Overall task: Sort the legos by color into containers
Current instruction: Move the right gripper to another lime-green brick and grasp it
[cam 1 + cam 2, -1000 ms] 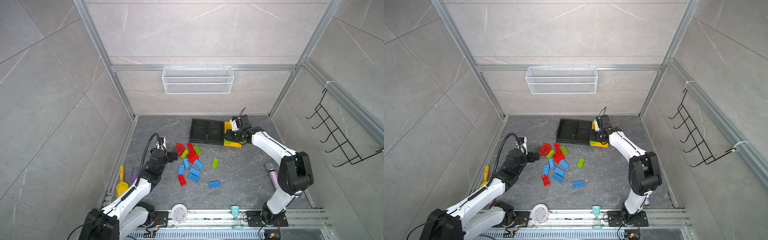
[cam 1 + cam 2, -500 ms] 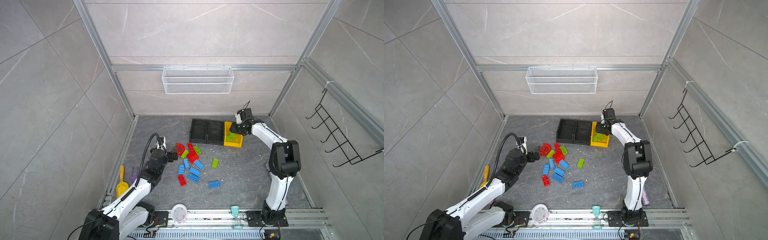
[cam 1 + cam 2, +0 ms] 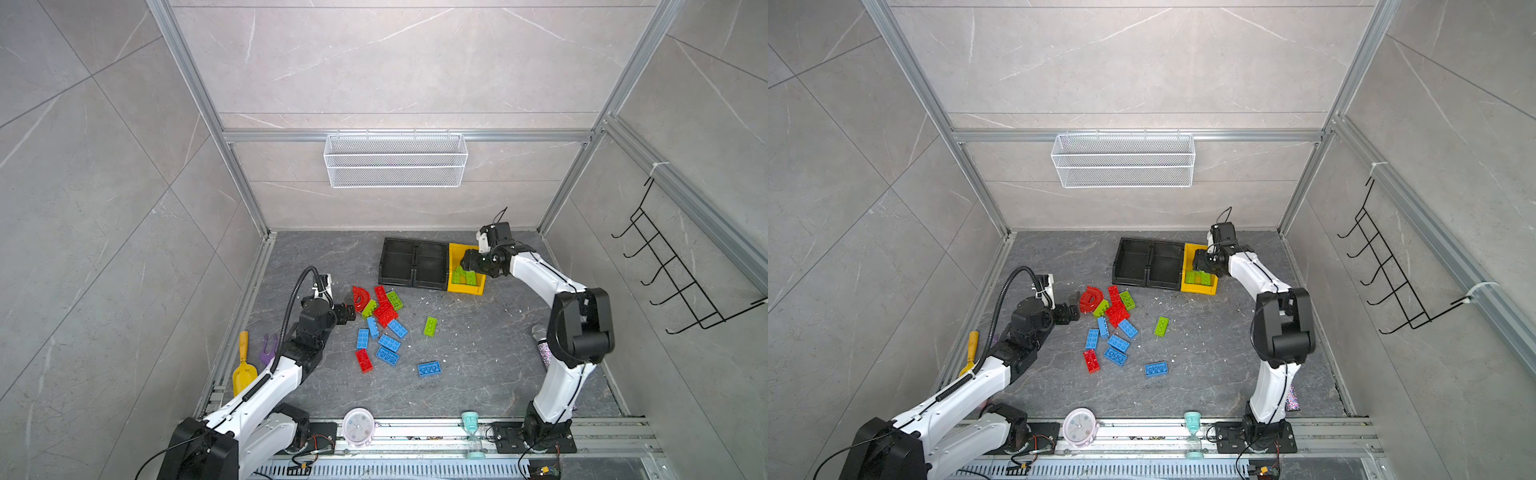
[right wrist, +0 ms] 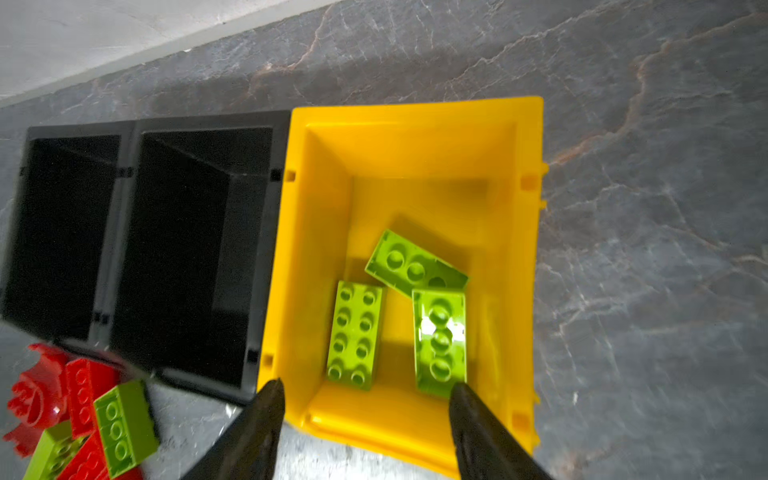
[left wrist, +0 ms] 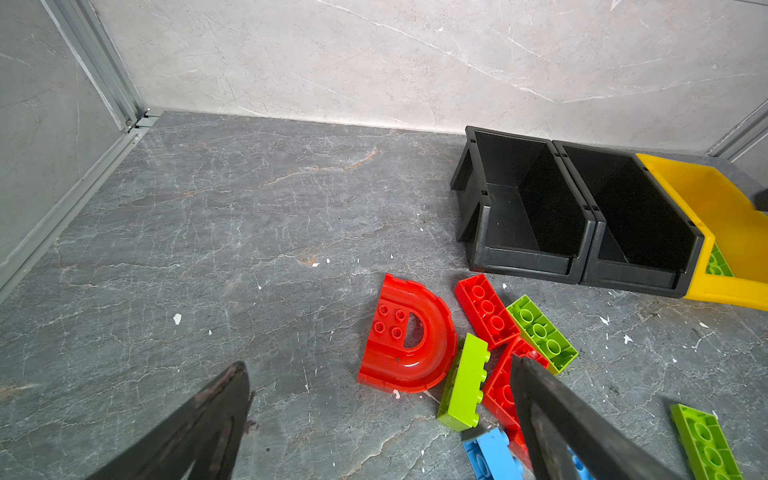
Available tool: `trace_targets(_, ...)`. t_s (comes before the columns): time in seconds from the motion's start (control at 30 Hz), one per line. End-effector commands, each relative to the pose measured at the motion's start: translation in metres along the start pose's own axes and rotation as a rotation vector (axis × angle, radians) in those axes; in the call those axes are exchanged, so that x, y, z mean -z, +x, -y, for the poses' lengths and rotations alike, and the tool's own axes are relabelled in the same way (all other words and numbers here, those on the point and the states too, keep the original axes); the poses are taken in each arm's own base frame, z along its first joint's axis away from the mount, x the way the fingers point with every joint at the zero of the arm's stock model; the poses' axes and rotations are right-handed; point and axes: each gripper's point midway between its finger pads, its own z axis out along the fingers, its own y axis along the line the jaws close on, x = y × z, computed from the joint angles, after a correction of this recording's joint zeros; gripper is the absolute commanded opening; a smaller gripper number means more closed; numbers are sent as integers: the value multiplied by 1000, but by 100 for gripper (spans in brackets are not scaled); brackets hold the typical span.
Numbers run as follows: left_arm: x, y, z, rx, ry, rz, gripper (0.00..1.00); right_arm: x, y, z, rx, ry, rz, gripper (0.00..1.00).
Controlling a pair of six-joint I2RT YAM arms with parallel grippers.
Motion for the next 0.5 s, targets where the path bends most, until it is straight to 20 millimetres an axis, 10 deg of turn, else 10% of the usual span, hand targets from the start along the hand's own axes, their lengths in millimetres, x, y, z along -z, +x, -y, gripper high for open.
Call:
trace_targets(0.0,6,-17,2,5,14,68,100,43,19,-35,33,-80,57,66)
trace_targets(0.2,2,-15,13,-11,72,52,100,50,105,-70,88,-127,-23,68)
trace_targets(0.47,-1,-11,26,-24,142,40,100,10,163,-103,148,-165,-141,69)
